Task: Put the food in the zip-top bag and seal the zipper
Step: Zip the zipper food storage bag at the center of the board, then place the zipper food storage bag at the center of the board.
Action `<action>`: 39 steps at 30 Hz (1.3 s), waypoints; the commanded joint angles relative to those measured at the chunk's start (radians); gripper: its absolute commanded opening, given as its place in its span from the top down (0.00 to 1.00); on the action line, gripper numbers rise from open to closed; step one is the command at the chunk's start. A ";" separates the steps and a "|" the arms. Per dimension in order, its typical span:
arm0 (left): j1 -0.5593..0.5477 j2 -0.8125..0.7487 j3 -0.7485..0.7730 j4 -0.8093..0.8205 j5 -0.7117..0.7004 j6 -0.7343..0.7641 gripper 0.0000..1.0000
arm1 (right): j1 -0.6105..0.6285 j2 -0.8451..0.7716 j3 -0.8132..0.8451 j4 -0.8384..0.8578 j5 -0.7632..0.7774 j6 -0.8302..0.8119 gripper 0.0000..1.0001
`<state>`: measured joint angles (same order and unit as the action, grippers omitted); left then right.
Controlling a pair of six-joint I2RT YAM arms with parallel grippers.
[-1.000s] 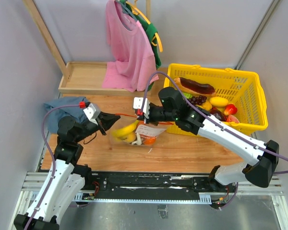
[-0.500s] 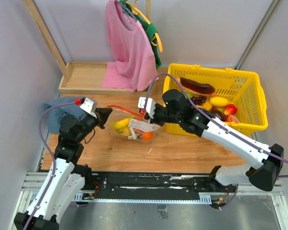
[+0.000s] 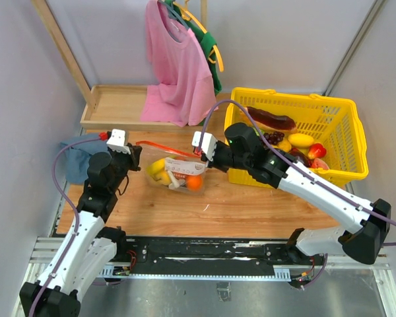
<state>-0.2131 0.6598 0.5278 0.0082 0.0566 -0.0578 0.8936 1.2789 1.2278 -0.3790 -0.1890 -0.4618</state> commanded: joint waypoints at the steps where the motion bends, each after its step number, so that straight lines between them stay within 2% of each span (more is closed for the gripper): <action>1: 0.006 0.011 0.043 -0.006 -0.188 0.005 1.00 | -0.017 -0.021 0.000 -0.024 0.060 0.018 0.99; 11: 0.024 0.076 0.087 -0.011 -0.255 -0.018 1.00 | -0.037 0.044 0.072 0.059 0.101 0.011 0.99; 19: 0.029 0.293 0.263 0.081 -0.238 -0.039 1.00 | -0.113 0.208 0.219 0.232 0.235 -0.044 0.99; 25: 0.029 0.409 0.333 0.160 -0.200 -0.094 1.00 | -0.124 0.259 0.254 0.311 0.231 -0.115 0.99; 29: 0.029 0.403 0.260 0.173 -0.179 -0.209 0.99 | -0.124 0.231 0.131 0.348 0.145 -0.105 0.99; 36: 0.030 0.260 -0.013 0.136 -0.146 -0.466 0.91 | -0.122 0.183 -0.083 0.295 -0.044 -0.022 0.99; 37: 0.029 0.227 -0.040 0.120 -0.151 -0.489 0.89 | -0.122 0.177 -0.101 0.282 -0.062 -0.004 0.97; 39: 0.030 0.144 -0.078 0.085 -0.150 -0.519 0.77 | -0.122 0.160 -0.122 0.247 -0.103 0.027 0.90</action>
<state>-0.1875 0.9314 0.5060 0.1169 -0.0990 -0.4355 0.7799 1.4960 1.1530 -0.0776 -0.1703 -0.5156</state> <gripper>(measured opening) 0.147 0.113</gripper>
